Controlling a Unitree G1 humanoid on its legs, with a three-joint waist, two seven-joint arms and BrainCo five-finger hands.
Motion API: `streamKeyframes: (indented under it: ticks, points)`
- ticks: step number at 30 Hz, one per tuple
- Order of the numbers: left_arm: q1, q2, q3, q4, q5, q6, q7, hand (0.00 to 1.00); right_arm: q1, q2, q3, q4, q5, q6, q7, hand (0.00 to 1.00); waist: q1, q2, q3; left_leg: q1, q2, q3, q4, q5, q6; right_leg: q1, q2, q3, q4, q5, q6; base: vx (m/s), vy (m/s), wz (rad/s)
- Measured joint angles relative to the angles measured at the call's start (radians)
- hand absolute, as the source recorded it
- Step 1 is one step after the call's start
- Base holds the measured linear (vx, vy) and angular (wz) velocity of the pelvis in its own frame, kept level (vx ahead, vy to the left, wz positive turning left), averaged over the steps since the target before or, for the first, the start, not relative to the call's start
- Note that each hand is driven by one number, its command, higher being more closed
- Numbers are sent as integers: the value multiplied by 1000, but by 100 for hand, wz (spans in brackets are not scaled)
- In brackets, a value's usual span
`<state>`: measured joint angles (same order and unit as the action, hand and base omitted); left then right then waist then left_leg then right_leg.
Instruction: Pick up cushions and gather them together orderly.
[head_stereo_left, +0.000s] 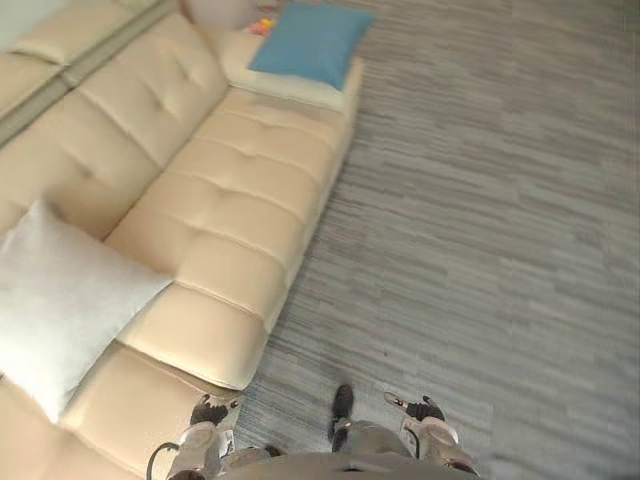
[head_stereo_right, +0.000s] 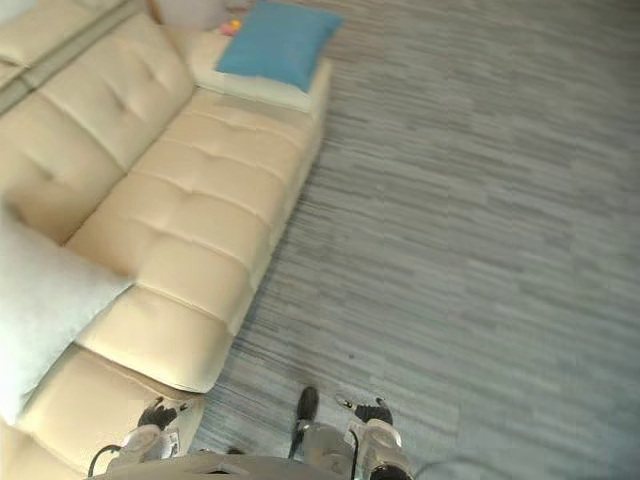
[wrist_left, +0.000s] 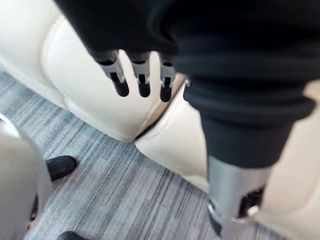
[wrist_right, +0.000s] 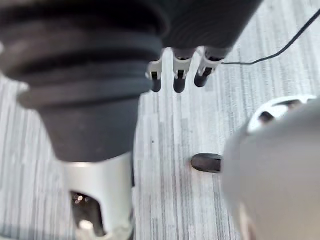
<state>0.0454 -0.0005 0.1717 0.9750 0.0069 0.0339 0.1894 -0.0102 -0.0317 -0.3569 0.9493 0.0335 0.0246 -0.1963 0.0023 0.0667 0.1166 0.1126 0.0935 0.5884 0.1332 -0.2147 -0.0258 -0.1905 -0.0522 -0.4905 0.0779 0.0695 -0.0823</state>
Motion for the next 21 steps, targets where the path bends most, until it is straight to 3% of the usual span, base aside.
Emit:
streamKeyframes:
  ticks: [3,5,7,8,10,12,13,16,17,19,20,21]
  points:
    - [-2,0,-19,1,0,1,-1,0,12,-18,-9,11,0,1,-1,0,-6,21,7,28,6,0,-15,7,-24,-2,41,66,-13,-16,24,10,-103,-67]
    - [-1,4,-18,1,0,2,0,0,21,-14,-10,10,5,1,-1,0,-8,10,16,4,47,-6,104,-10,-49,-7,50,86,21,-52,23,-2,-76,-52]
    - [-1,4,-17,-1,0,3,0,0,26,-6,-8,9,8,0,-1,0,-5,-8,27,-50,109,-20,314,-16,-51,22,62,99,13,-74,27,57,-140,-44]
    - [13,-5,-16,-5,-2,3,0,0,34,7,-1,3,8,1,-3,0,7,-9,33,-124,181,-65,531,10,2,73,87,107,-23,-93,29,95,-152,-51]
    - [22,-5,-10,-39,-3,2,2,0,33,7,0,-11,9,0,-6,0,23,-10,43,-209,185,-171,694,-28,-22,95,113,155,-21,-92,26,118,-93,-70]
    - [28,-15,0,-68,-6,1,9,0,27,4,-2,4,8,2,-9,0,42,-9,48,-264,139,-237,681,-66,-22,119,128,209,-35,-93,26,124,-18,-73]
    - [28,-22,2,-89,-9,-2,24,0,18,4,-1,14,9,3,-10,0,59,-11,48,-318,101,-262,599,-75,-8,133,127,239,-55,-93,26,92,0,-58]
    - [26,-36,15,-111,-24,-5,53,0,13,12,0,0,11,2,-13,0,75,-10,53,-382,75,-278,434,-65,-6,157,127,259,-90,-92,27,136,14,-50]
    - [29,-46,25,-127,-27,-6,70,0,18,15,-1,-4,20,2,-23,0,87,-9,53,-411,48,-325,271,-9,-15,174,126,267,-111,-91,29,141,35,-28]
    - [30,-48,26,-135,-30,-6,78,0,21,18,-2,-5,20,1,-32,0,96,-9,52,-422,33,-360,126,51,-19,191,127,278,-126,-91,30,243,88,-38]
    - [27,-51,26,-137,-41,-6,87,0,25,19,-5,-10,20,1,-33,0,108,-8,49,-438,28,-378,73,97,-5,198,128,299,-126,-102,48,352,138,-41]
    - [27,-52,26,-137,-42,-6,88,0,26,19,-6,-11,20,1,-33,0,109,-8,47,-440,28,-380,70,103,-3,199,127,302,-126,-104,51,258,100,-42]
